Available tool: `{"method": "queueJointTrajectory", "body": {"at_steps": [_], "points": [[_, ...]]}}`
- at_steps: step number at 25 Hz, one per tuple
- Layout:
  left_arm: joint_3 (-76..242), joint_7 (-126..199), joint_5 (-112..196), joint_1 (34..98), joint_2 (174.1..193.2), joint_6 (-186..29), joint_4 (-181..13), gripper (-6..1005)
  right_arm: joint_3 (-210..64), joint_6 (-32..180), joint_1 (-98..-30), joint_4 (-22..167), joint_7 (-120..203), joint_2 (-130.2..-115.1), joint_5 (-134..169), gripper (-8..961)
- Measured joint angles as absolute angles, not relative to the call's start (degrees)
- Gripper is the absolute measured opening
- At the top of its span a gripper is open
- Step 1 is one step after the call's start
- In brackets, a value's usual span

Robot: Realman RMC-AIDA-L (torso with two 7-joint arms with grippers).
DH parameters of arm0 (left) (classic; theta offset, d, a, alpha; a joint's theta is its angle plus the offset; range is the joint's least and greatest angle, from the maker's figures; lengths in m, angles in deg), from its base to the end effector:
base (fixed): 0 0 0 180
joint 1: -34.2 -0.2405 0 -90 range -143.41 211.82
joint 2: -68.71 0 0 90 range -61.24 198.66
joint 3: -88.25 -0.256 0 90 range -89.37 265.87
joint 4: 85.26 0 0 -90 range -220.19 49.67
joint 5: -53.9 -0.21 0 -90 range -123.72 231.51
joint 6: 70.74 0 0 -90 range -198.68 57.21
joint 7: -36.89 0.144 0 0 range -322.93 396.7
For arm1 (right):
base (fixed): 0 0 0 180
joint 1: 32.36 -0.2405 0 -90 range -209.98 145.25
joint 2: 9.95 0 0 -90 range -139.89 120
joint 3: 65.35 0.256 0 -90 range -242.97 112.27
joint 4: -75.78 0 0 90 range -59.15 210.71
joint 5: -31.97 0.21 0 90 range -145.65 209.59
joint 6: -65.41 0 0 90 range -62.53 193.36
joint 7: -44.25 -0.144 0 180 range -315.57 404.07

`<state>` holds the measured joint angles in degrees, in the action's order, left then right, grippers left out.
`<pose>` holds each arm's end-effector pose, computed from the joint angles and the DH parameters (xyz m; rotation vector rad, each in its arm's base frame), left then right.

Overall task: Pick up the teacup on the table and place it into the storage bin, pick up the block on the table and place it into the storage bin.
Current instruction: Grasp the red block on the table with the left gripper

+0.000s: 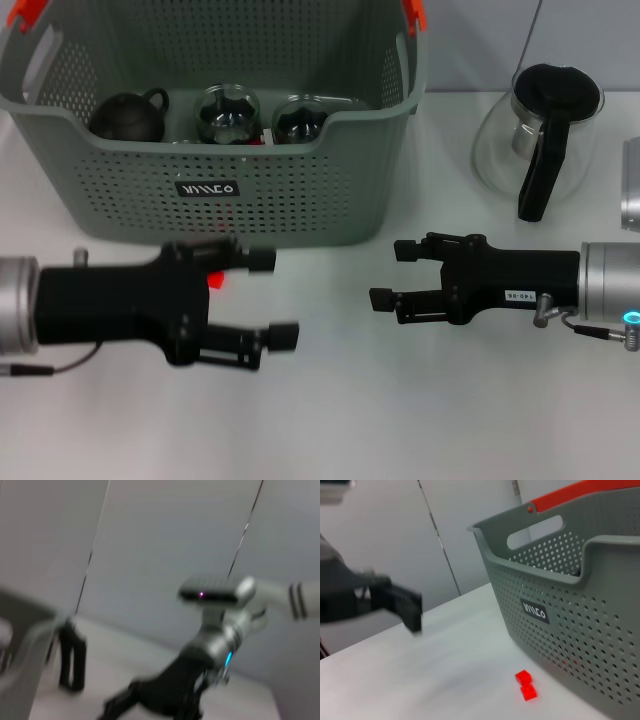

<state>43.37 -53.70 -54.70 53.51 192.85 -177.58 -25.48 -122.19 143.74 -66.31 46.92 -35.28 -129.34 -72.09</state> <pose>-0.2339 0.2722 0.0240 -2.8609 -0.5922 -0.8706 0.2390 0.3373 -0.0551 -2.8171 0.6745 0.6539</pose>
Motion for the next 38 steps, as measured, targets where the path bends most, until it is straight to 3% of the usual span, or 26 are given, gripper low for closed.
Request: {"method": "queueJointTrajectory", "body": {"at_steps": [38], "points": [[43.2, -43.4, -71.6, 60.0, 191.20, -142.6, -39.8, 945, -121.9, 141.5, -67.7, 52.0, -35.5, -130.18, -70.9, 914]]}}
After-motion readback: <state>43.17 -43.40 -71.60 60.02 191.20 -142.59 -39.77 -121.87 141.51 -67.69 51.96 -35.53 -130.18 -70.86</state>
